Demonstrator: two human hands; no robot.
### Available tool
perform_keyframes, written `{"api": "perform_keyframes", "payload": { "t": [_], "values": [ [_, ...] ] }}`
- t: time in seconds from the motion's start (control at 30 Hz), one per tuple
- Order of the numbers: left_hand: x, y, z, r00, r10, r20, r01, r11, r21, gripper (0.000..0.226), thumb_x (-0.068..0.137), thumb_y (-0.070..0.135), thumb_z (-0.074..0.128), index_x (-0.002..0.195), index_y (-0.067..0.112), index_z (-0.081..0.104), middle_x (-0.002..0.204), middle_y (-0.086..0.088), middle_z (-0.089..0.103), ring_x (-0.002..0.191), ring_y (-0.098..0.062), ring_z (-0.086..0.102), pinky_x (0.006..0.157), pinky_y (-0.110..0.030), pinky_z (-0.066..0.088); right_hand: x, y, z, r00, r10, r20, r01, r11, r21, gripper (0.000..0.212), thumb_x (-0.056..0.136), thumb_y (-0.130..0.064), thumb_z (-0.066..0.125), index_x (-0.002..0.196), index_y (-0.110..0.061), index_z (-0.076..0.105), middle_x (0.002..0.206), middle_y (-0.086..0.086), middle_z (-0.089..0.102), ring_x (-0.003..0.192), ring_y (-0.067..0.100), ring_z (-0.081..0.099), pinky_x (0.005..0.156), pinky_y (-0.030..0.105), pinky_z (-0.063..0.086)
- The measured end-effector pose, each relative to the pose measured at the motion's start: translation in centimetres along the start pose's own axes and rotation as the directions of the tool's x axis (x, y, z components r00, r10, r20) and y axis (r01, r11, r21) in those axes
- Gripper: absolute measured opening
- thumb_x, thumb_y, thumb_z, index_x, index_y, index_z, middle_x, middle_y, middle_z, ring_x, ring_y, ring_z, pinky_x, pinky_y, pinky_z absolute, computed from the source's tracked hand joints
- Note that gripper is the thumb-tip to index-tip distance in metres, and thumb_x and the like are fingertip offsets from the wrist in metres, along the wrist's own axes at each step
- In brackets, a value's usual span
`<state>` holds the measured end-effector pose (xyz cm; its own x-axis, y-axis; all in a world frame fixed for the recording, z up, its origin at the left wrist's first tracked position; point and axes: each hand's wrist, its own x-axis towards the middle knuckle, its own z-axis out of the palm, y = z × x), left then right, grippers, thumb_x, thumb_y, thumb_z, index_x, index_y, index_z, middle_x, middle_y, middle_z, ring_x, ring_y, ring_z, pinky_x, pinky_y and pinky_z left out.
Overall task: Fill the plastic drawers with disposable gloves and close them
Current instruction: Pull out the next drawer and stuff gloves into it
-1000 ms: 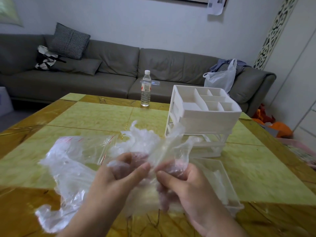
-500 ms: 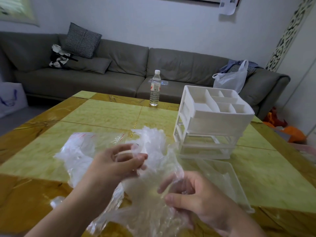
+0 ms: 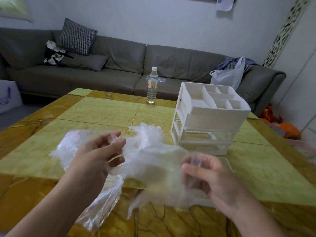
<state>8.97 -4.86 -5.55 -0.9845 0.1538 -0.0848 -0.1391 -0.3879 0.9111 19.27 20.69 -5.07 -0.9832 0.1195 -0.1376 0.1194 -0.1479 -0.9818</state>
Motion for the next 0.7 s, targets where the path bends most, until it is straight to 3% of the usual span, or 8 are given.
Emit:
{"api": "perform_keyframes", "payload": {
  "t": [0.07,0.13,0.23,0.33,0.43,0.57,0.63,0.7],
  "values": [
    [-0.2,-0.1,0.2,1.0,0.025,0.001,-0.025,0.999,0.02,0.042,0.077,0.011,0.078,0.118,0.007,0.071,0.084,-0.004,0.061,0.077,-0.018,0.064,0.07,-0.033,0.057,0.3,-0.2,-0.7,0.987,-0.016,-0.157,0.041,0.986,0.16,0.007,0.08,-0.004,0.076,0.084,-0.008,0.071,0.073,0.017,0.065,0.057,0.022,0.064,0.051,0.029,0.056],
    [-0.7,-0.6,0.7,0.998,0.047,0.04,-0.049,0.997,0.064,0.041,0.076,0.012,0.079,0.116,0.008,0.072,0.088,-0.01,0.057,0.08,-0.022,0.063,0.068,-0.028,0.06,0.7,-0.2,-1.8,0.946,-0.031,-0.321,0.09,0.981,0.172,0.007,0.09,-0.001,0.071,0.087,-0.006,0.068,0.068,0.01,0.064,0.056,0.019,0.063,0.05,0.029,0.055],
    [-1.6,-1.7,2.1,0.994,0.068,0.089,-0.082,0.982,0.172,0.038,0.075,0.018,0.082,0.111,0.011,0.073,0.085,-0.01,0.056,0.076,-0.025,0.064,0.074,-0.034,0.063,1.0,-0.1,-3.8,0.86,-0.166,-0.482,0.079,0.978,-0.196,0.012,0.101,-0.007,0.068,0.089,-0.006,0.069,0.064,0.005,0.064,0.053,0.016,0.057,0.05,0.027,0.052],
    [-2.2,-3.4,3.4,0.99,0.117,0.083,-0.139,0.929,0.344,0.032,0.08,0.015,0.085,0.108,0.021,0.071,0.085,-0.003,0.065,0.078,-0.025,0.072,0.086,-0.048,0.061,1.4,0.3,-6.2,0.785,-0.321,-0.53,-0.055,0.816,-0.576,0.016,0.1,-0.022,0.071,0.085,-0.018,0.072,0.068,-0.003,0.072,0.056,0.013,0.064,0.054,0.027,0.049],
    [-2.9,-4.6,4.7,0.948,0.247,0.2,-0.318,0.774,0.547,0.032,0.084,0.012,0.083,0.1,0.036,0.069,0.091,0.007,0.065,0.083,-0.016,0.069,0.083,-0.045,0.059,2.1,0.9,-8.1,0.775,-0.33,-0.539,-0.179,0.703,-0.688,0.018,0.1,-0.024,0.069,0.082,-0.021,0.07,0.074,-0.004,0.073,0.069,0.015,0.068,0.057,0.028,0.048],
    [-3.6,-5.1,8.6,0.768,0.375,0.52,-0.641,0.442,0.628,0.02,0.09,0.023,0.071,0.101,0.04,0.068,0.107,0.02,0.058,0.1,-0.006,0.061,0.082,-0.017,0.049,2.6,1.6,-9.5,0.799,-0.33,-0.502,-0.27,0.549,-0.791,0.023,0.096,-0.021,0.065,0.073,-0.018,0.065,0.067,-0.002,0.067,0.066,0.016,0.063,0.056,0.032,0.048],
    [-2.7,-5.6,11.2,0.739,0.281,0.613,-0.673,0.366,0.643,0.015,0.096,0.029,0.065,0.107,0.039,0.068,0.111,0.023,0.054,0.1,-0.001,0.06,0.083,-0.014,0.047,2.8,1.8,-9.6,0.804,-0.33,-0.494,-0.283,0.519,-0.807,0.022,0.091,-0.019,0.064,0.07,-0.015,0.063,0.064,-0.001,0.065,0.065,0.02,0.062,0.061,0.039,0.055],
    [-1.5,-7.3,13.9,0.745,0.093,0.66,-0.655,0.286,0.699,0.024,0.102,0.038,0.058,0.125,0.037,0.063,0.122,0.023,0.048,0.103,-0.001,0.06,0.091,-0.023,0.052,2.6,1.6,-9.4,0.811,-0.32,-0.489,-0.312,0.471,-0.825,0.018,0.09,-0.018,0.061,0.072,-0.018,0.063,0.068,-0.002,0.066,0.065,0.021,0.064,0.062,0.043,0.059]
  ]
}}
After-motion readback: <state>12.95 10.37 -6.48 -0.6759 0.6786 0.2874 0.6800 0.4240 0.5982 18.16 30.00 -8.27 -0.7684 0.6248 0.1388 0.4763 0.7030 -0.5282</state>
